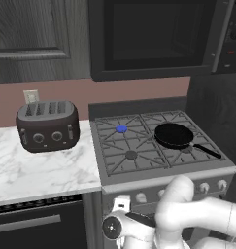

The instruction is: Turn off the rear left burner of the stove.

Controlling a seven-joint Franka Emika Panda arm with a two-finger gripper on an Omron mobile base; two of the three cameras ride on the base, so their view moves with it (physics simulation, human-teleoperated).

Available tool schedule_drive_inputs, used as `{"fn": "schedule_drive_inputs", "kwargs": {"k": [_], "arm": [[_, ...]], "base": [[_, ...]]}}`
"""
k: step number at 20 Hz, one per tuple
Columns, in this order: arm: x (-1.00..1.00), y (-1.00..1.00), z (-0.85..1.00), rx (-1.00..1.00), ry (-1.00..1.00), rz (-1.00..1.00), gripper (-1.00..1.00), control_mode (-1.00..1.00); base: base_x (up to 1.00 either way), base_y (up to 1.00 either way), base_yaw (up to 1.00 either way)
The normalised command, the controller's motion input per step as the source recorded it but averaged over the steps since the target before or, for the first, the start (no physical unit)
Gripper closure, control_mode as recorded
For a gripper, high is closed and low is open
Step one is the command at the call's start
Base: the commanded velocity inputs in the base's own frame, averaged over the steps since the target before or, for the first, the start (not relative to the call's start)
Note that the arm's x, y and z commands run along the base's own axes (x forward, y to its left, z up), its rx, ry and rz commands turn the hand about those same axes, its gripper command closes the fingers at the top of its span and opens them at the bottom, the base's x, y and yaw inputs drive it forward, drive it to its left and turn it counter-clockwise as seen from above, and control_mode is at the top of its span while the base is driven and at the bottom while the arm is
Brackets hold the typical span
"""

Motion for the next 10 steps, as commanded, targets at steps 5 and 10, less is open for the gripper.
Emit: {"fn": "schedule_drive_inputs", "kwargs": {"k": [5, 10], "arm": [[0.01, -0.56, -0.07, 0.0, -0.18, 0.0, -1.0, -1.0], [0.12, -0.46, 0.0, 0.0, -0.02, -0.01, -1.0, -1.0]], "base": [[0.0, 0.0, 0.0], [0.0, 0.0, 0.0]]}}
